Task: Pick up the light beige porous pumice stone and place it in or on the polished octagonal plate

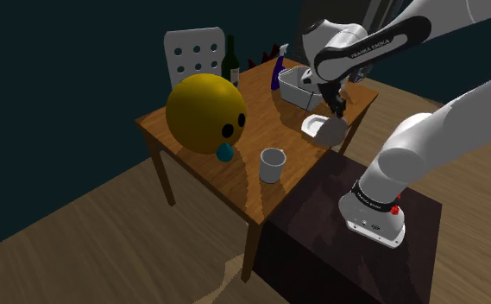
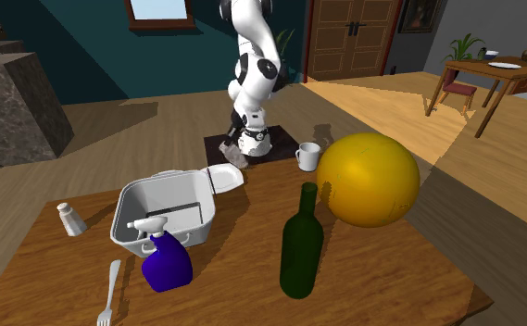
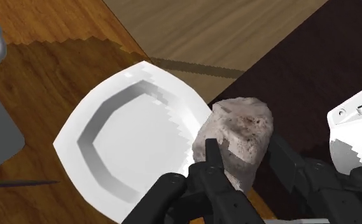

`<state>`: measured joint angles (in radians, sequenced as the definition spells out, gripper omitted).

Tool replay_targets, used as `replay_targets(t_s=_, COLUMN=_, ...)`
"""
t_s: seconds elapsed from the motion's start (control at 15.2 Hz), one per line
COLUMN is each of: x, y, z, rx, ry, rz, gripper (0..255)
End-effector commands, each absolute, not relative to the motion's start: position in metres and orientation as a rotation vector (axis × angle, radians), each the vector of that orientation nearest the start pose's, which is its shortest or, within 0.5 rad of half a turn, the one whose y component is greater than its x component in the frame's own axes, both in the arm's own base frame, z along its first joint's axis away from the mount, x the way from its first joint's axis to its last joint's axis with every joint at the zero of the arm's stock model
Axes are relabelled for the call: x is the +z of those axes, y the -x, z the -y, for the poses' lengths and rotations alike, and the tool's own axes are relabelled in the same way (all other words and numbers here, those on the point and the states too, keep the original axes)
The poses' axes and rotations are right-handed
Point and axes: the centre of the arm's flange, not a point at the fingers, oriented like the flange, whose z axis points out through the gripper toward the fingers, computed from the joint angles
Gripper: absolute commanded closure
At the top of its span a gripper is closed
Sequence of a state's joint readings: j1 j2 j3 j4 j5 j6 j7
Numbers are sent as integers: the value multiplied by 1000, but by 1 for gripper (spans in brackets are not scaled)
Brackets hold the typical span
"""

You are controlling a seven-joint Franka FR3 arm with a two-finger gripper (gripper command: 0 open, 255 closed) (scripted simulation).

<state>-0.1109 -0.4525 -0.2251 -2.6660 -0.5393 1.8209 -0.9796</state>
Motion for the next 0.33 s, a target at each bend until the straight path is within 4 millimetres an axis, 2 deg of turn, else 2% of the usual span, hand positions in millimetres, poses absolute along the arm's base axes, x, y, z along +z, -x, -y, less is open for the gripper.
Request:
replay_targets(t_s=0.0, x=364, y=-314, z=175, rx=858, ry=2781, rz=1391, gripper=255)
replay_targets(t_s=0.26, x=373, y=-324, z=226, rx=858, ry=2781, rz=1391, gripper=255)
